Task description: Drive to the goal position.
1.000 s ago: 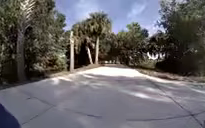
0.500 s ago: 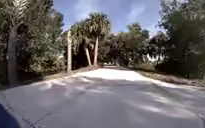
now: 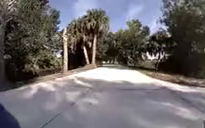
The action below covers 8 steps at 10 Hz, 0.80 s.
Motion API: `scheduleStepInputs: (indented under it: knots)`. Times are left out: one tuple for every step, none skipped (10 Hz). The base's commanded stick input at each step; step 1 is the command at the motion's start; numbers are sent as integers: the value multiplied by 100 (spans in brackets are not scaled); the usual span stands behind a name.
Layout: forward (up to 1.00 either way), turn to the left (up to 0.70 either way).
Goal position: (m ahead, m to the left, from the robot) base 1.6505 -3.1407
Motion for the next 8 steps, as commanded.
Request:
scheduleStepInputs:
  knots:
    - [100,0]
    - [100,0]
    - [100,0]
    - [100,0]
    - [100,0]
    - [100,0]
    - [88,0]
    - [0,0]
